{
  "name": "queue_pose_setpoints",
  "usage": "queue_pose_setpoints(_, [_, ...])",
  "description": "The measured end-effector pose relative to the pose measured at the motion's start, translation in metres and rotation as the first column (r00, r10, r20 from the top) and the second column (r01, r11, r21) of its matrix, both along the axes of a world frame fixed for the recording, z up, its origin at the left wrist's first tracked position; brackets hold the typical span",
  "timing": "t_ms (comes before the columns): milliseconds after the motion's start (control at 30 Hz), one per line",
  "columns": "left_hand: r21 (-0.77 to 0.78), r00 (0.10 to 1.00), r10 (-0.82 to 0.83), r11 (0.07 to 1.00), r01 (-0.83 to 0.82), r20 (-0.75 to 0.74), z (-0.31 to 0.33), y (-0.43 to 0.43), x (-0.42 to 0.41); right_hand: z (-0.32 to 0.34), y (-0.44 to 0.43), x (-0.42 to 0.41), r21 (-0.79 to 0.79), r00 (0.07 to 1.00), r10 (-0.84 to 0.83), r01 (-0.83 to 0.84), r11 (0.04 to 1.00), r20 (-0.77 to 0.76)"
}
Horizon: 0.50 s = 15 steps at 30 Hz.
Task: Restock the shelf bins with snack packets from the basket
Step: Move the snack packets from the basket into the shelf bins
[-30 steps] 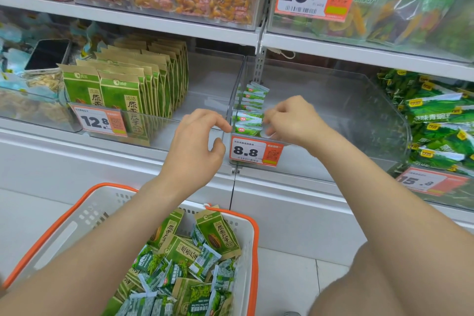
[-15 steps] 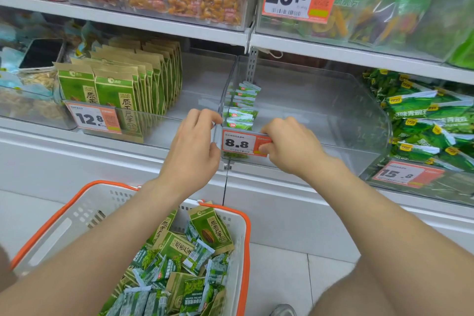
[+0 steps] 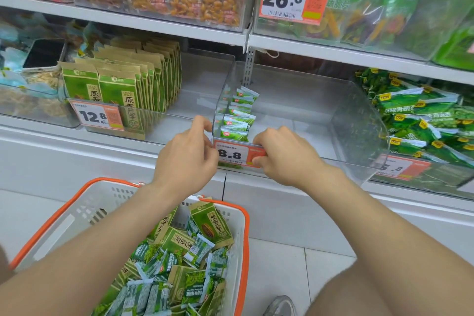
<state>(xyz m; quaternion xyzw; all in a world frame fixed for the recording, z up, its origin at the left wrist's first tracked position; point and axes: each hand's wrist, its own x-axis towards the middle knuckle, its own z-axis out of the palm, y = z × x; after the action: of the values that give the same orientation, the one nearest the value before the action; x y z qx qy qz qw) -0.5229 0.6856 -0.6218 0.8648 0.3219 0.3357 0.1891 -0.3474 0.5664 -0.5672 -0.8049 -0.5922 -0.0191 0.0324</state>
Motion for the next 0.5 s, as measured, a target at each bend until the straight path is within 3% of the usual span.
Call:
queue_pose_setpoints(133, [0.041,0.987,0.076,0.997,-0.071,-0.139,-0.017,-0.002,-0.006,0.001,-0.008,-0.015,0.151,0.997,0.026,-0.037,0.988,0.078])
queue_pose_setpoints(233, [0.016,0.936,0.037,0.999,-0.034,-0.349,-0.041,-0.004,-0.009,0.003,-0.014,-0.041,0.308,0.962,0.206,-0.254,0.917,0.181])
queue_pose_setpoints(300, [-0.058,0.859,-0.061,0.998,0.036,-0.508,-0.059,-0.008,-0.012,-0.009,-0.016,-0.058,0.184,0.943,0.301,-0.324,0.928,0.140])
queue_pose_setpoints(367, [-0.183,0.747,-0.222,0.974,0.136,-0.627,-0.078,-0.014,-0.017,-0.030,-0.018,-0.072,-0.079,0.945,0.325,-0.322,0.944,0.030])
queue_pose_setpoints(500, [-0.444,0.440,-0.504,0.863,0.239,-0.743,-0.131,-0.026,-0.028,-0.075,-0.020,-0.084,-0.481,0.929,0.366,-0.344,0.806,-0.051])
